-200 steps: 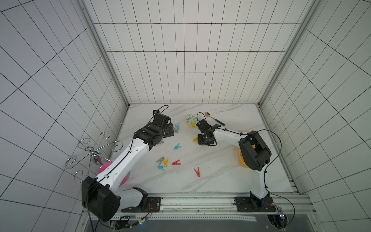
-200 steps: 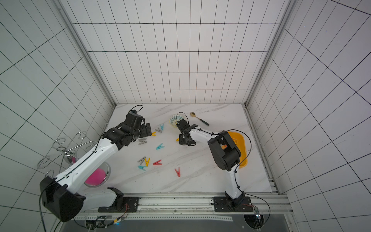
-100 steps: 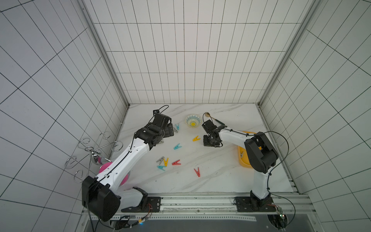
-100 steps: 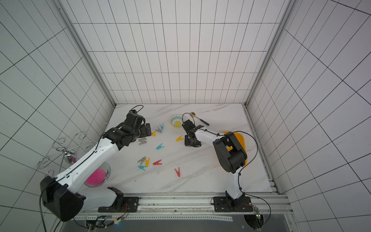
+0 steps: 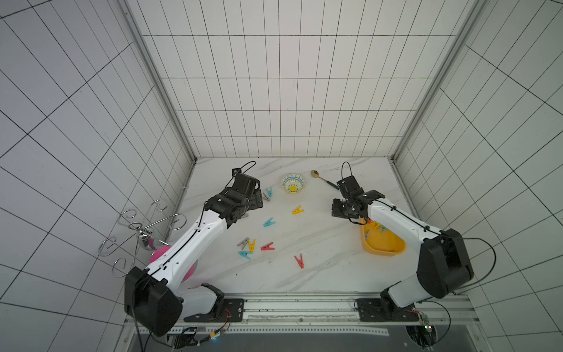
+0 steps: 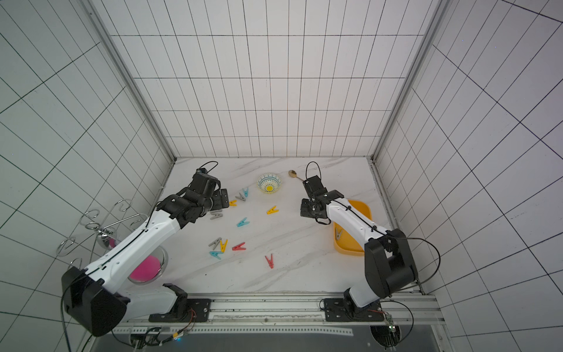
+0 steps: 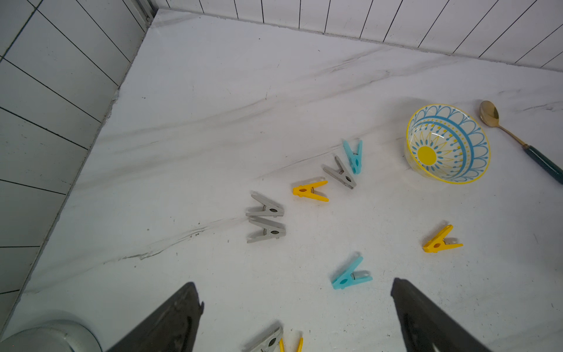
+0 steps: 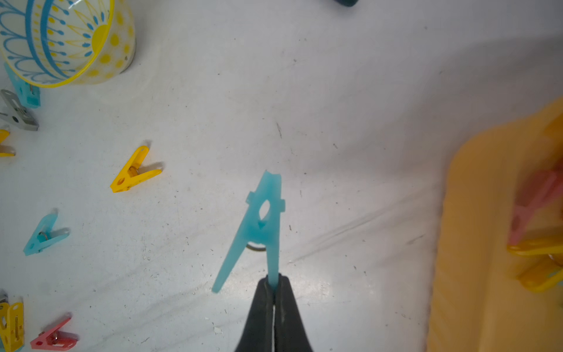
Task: Put the clothespins into the storage box
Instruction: Pick up the clothespin from the center of the board, then place the clothespin in the storage box.
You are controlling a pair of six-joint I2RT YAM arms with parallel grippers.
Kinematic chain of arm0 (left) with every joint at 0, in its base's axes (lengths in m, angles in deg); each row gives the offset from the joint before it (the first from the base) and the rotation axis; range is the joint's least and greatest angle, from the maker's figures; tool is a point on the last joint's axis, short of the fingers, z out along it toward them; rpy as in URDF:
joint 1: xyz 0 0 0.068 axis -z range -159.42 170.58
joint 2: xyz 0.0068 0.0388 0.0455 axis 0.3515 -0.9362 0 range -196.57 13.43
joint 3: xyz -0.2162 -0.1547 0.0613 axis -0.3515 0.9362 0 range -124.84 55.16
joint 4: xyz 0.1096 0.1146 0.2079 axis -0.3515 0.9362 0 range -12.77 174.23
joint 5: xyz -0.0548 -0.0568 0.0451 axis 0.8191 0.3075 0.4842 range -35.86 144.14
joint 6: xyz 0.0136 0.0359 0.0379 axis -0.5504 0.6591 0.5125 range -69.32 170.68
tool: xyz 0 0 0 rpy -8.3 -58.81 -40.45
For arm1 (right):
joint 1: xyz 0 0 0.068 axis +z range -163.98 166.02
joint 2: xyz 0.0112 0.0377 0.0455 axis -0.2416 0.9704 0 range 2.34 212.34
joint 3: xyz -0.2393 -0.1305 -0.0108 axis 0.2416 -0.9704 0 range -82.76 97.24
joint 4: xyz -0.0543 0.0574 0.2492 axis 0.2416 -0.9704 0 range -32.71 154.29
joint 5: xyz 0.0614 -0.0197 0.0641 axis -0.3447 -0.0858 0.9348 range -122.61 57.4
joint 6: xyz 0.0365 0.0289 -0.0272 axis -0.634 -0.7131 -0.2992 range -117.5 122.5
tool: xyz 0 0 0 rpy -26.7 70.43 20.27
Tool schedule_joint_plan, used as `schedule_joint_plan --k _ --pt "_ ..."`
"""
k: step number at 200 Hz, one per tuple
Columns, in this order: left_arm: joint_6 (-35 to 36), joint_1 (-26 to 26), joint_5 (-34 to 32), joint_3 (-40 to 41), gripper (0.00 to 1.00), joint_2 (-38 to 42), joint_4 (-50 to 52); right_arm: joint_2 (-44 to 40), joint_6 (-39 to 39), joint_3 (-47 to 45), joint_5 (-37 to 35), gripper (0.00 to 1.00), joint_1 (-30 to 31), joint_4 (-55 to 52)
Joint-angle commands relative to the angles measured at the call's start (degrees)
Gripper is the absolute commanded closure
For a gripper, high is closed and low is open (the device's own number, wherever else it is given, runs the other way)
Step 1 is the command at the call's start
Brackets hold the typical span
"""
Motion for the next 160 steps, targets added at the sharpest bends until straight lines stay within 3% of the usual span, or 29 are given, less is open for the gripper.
schedule_joint_plan --k 1,56,110,160 --pt "-0.04 -0.02 0.06 -1.44 0.01 0.61 -0.77 -3.04 1.73 -3.37 0.53 1.0 -3.34 -3.61" --pt "-0.04 -0.04 0.84 1.38 0.01 3.31 -2.69 -9.76 1.59 -8.13 0.65 1.0 -11.36 -5.18" --pt "-1.11 -0.01 2.27 1.16 0.01 3.66 -4.38 -10.98 1.36 -12.56 -2.66 1.0 -16.55 -5.06" --pt "-1.84 0.47 5.06 0.56 0.01 2.55 -5.68 -12.09 1.84 -13.15 0.35 1.0 -24.36 -3.18"
